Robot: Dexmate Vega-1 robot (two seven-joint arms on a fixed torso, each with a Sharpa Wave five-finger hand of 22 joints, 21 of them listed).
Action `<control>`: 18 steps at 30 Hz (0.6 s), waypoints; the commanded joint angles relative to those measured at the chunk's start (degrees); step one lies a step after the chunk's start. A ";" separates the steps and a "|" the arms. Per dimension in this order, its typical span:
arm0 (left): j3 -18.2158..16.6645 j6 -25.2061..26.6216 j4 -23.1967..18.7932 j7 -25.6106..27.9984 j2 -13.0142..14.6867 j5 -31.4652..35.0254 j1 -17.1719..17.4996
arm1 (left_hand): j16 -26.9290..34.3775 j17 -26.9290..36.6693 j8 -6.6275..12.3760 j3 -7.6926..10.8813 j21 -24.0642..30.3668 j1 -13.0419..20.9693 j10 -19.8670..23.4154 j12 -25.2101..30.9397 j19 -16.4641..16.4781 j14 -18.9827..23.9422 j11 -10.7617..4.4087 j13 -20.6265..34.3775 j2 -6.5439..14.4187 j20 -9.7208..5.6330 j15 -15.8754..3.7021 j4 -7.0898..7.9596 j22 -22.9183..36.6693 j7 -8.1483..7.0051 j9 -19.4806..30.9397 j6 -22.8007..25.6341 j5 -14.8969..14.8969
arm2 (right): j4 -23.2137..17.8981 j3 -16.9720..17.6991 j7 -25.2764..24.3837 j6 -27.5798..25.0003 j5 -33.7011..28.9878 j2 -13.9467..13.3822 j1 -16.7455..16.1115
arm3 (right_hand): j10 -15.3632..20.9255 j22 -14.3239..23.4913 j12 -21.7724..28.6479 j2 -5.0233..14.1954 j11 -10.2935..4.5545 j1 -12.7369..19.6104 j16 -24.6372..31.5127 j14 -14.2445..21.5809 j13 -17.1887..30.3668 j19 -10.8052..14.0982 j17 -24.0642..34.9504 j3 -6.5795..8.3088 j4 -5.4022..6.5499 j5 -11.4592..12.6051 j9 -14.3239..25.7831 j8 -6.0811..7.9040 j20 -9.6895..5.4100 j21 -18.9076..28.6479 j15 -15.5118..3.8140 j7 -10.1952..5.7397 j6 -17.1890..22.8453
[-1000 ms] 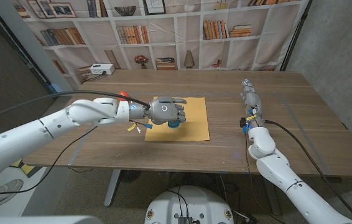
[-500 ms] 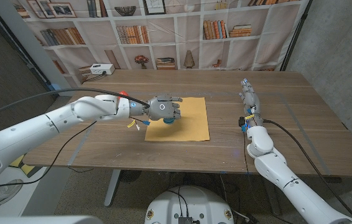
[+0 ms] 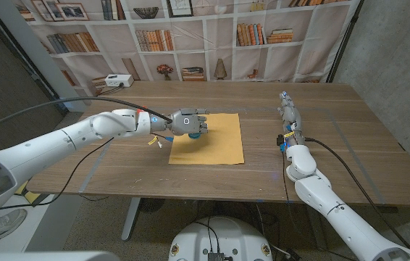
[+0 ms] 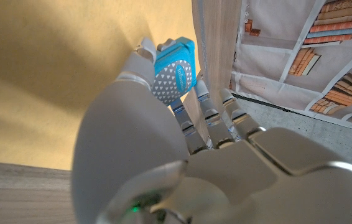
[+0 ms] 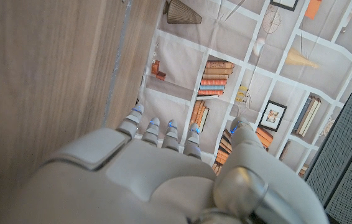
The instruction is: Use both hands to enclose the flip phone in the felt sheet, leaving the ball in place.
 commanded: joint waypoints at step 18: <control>11.05 4.93 14.27 2.78 -10.11 -6.64 -6.73 | 0.33 0.23 4.84 0.67 0.34 4.74 17.28 8.73 0.38 0.53 0.52 2.32 5.28 0.15 -10.45 0.49 0.22 -0.45 0.30 24.37 0.41 | 2.51 1.18 1.85 -0.20 2.29 -2.01 0.96 | 0.36 0.23 -0.06 -0.21 0.07 -0.40 -0.18 0.38 0.14 0.29 -0.07 -0.23 -0.19 0.40 0.20 -0.23 0.27 -0.10 0.00 -0.04 0.05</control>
